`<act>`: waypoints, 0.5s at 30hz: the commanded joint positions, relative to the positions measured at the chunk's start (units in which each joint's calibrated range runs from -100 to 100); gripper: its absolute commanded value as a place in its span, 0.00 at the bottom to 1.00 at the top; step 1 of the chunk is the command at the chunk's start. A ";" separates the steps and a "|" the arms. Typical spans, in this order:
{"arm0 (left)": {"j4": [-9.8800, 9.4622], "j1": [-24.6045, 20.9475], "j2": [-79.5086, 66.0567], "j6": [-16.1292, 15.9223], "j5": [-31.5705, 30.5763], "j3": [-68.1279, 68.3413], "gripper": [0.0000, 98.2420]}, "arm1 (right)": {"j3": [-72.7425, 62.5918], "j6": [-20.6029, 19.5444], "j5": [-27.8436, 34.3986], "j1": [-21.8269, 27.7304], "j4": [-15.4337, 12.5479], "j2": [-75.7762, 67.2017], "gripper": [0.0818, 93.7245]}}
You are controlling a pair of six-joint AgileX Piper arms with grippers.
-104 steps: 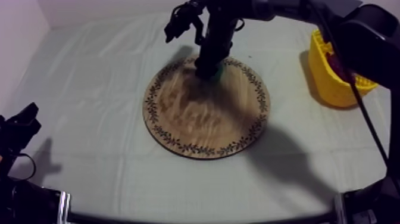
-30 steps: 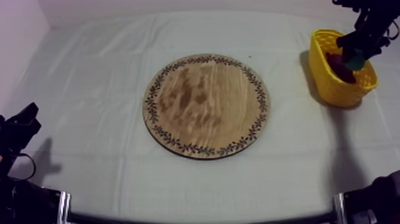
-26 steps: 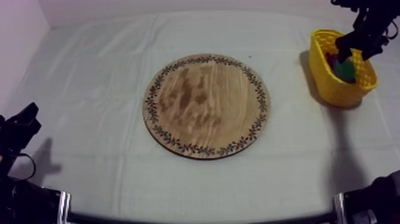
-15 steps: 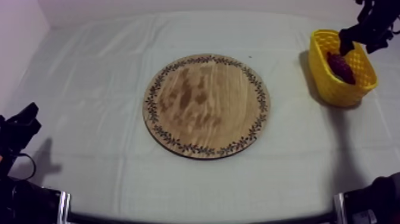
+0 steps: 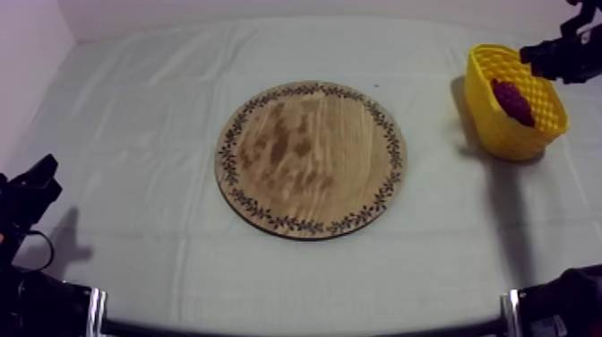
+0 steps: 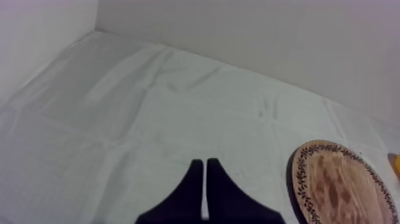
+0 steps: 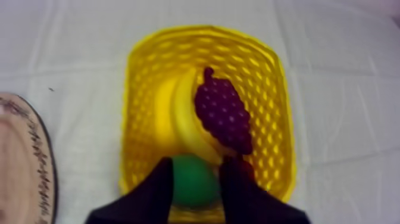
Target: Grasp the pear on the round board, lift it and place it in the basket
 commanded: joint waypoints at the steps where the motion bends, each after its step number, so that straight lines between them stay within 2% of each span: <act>1: 0.00 0.00 0.00 0.00 -0.01 0.00 0.00 | 7.73 -0.29 -6.77 -0.23 -1.12 -9.50 0.16; 8: 0.00 0.00 0.00 0.00 -0.01 0.00 0.00 | 22.82 1.47 -15.25 -1.41 -5.66 -26.44 0.06; 12: 0.00 0.00 0.00 0.00 -0.01 0.00 0.00 | 30.81 8.20 -15.96 -1.35 -11.98 -36.34 0.03; 15: 0.00 0.00 0.00 0.00 -0.01 0.00 0.00 | 36.23 11.90 -14.76 -1.17 -14.72 -43.85 0.03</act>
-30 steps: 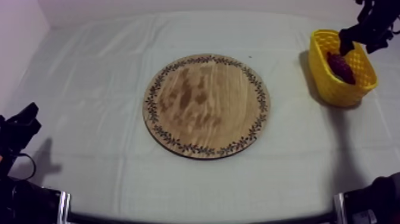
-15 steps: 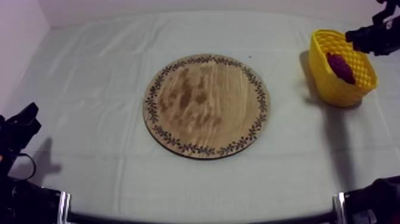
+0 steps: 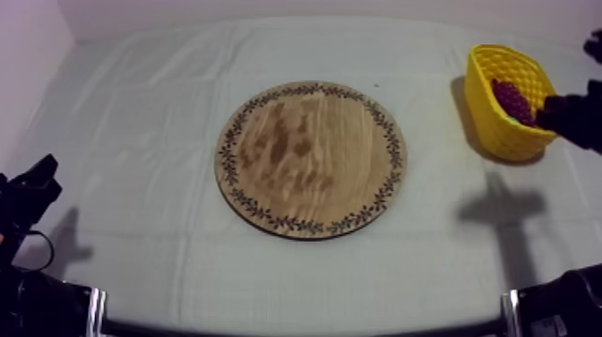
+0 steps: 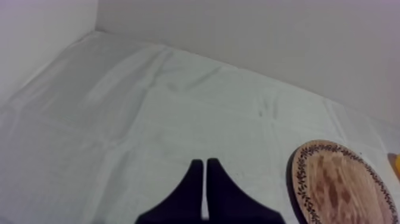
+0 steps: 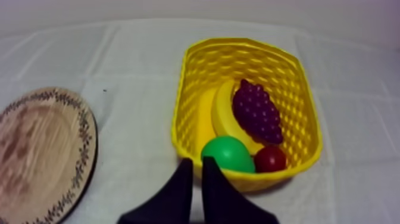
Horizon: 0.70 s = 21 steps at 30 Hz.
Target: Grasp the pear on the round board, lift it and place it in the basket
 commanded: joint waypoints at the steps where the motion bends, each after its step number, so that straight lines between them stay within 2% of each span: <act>1: 0.00 0.00 0.00 0.00 -0.01 0.00 0.00 | 6.78 5.67 1.20 0.10 -2.66 -10.98 0.03; 11: 0.01 0.00 0.00 0.00 -0.01 0.00 0.00 | 16.95 7.64 9.76 0.58 -4.05 -30.06 0.03; 17: 0.00 0.00 0.00 0.04 -0.01 0.00 0.00 | 17.37 6.68 16.05 0.61 -4.23 -36.20 0.04; 21: 0.00 0.00 0.00 0.05 -0.01 0.00 0.00 | 17.59 7.40 17.27 0.70 -4.24 -37.45 0.02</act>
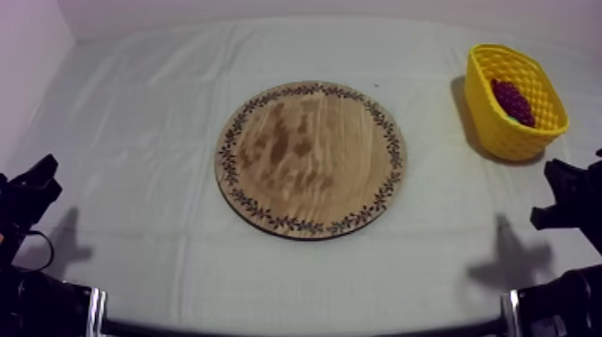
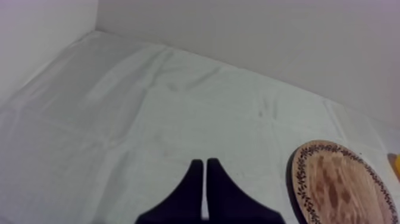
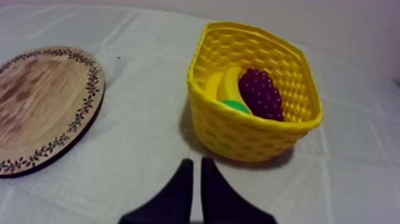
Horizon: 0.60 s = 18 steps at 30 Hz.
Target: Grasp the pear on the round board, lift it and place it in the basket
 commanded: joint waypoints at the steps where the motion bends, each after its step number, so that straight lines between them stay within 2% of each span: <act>1: 0.00 0.00 0.00 0.01 -0.01 0.00 0.00 | 0.32 0.57 -0.64 0.00 0.06 -0.22 0.02; 7: 0.00 0.00 0.00 0.01 -0.01 0.00 0.00 | 1.44 0.20 -3.52 -0.40 0.40 -0.47 0.13; 13: 0.00 0.00 0.00 0.01 -0.01 0.00 0.00 | 1.58 0.23 -3.93 -0.84 0.44 -0.49 0.04; 18: 0.00 0.00 0.00 0.01 -0.01 0.00 0.00 | 1.59 0.26 -3.98 -0.89 0.45 -0.50 0.01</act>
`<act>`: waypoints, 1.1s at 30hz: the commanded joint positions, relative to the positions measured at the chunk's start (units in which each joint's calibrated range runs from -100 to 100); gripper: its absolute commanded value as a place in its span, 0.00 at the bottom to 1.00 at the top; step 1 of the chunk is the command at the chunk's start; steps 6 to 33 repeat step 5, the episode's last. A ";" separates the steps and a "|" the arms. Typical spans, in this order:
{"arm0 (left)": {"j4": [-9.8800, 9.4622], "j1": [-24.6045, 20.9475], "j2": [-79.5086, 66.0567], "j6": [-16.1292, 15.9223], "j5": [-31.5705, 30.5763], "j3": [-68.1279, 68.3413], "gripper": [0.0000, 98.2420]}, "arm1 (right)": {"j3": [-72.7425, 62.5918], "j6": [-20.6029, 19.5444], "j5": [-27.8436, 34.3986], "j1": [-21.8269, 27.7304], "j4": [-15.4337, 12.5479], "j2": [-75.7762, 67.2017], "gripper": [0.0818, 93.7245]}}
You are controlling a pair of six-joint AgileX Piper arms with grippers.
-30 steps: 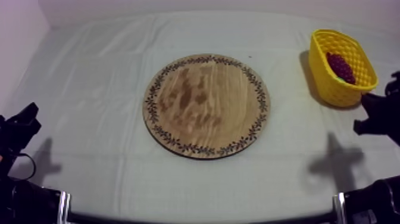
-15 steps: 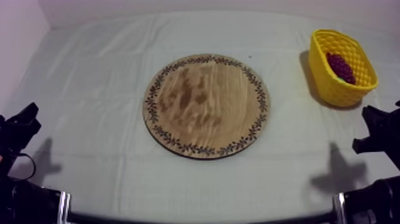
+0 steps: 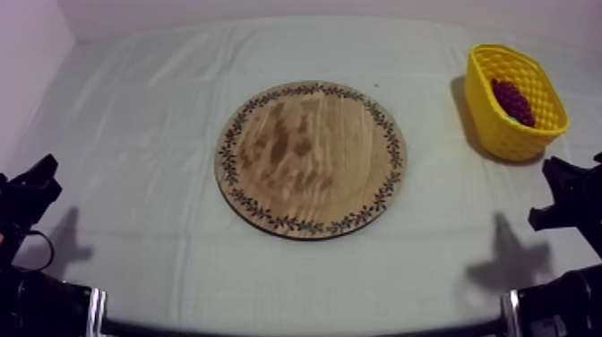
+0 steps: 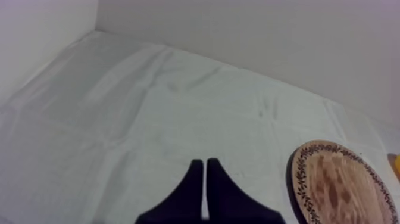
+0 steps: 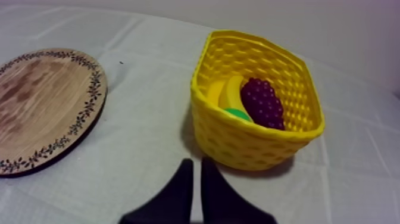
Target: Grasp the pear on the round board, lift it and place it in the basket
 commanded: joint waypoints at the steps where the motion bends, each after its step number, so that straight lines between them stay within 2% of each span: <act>1: 0.00 0.00 0.00 0.01 -0.01 0.00 0.00 | 0.02 0.04 -0.14 -0.02 0.06 -0.03 0.01; 33: 0.00 0.00 0.00 0.01 -0.01 0.00 0.00 | 0.02 0.05 -0.14 -0.02 0.06 -0.03 0.01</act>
